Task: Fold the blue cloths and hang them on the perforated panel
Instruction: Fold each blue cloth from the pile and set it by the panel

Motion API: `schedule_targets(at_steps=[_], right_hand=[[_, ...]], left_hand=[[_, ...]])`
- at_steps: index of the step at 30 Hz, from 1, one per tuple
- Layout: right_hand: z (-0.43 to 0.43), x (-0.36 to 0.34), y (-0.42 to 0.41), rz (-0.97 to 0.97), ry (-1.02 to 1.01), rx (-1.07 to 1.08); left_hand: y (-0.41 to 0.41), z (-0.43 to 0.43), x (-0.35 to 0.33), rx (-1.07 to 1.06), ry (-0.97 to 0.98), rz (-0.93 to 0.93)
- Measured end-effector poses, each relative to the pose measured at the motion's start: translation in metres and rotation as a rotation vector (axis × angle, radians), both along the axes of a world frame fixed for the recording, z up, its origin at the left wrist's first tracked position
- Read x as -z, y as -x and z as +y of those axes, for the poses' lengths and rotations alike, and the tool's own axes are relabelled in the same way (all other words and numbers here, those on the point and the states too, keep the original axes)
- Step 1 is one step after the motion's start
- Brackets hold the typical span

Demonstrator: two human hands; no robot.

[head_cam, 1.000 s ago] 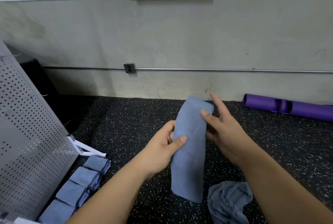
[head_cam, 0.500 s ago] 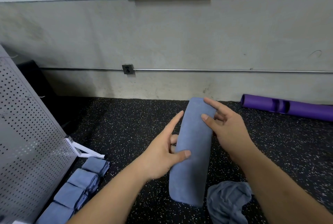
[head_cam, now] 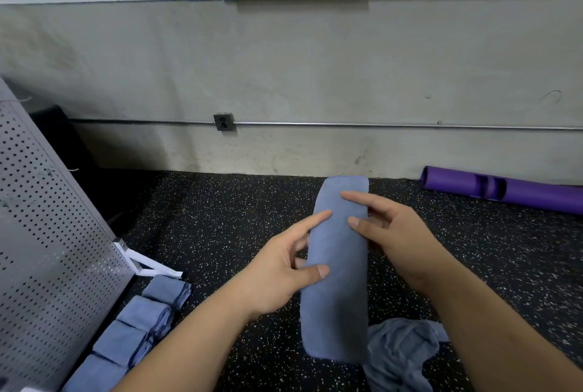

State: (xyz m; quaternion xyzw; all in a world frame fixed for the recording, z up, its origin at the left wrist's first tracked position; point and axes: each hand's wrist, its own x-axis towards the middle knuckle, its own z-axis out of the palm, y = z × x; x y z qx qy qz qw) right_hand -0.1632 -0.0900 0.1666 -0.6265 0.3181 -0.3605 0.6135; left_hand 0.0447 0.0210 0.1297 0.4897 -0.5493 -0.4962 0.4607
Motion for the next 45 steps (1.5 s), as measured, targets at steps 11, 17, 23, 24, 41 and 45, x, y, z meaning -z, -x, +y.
schedule_targets(at_steps=[11,17,23,24,41,45], right_hand=[[0.002,0.004,0.003,0.000,-0.120,-0.158],[-0.005,0.002,-0.001,-0.152,-0.252,0.003],[-0.001,0.004,0.004,-0.072,-0.301,-0.127],[-0.001,0.005,0.004,-0.060,-0.305,-0.137],[0.013,0.011,-0.006,0.108,-0.214,-0.148],[0.013,0.011,-0.006,0.033,-0.195,-0.133]], left_hand=[[-0.001,0.001,-0.004,-0.066,0.007,0.032],[0.009,0.005,0.000,0.016,-0.042,-0.030],[0.005,0.003,-0.008,-0.045,0.000,-0.007],[0.005,0.003,-0.008,-0.043,-0.003,-0.010],[-0.003,-0.003,-0.001,-0.279,0.049,0.025],[-0.008,-0.004,-0.003,-0.280,0.048,0.001]])
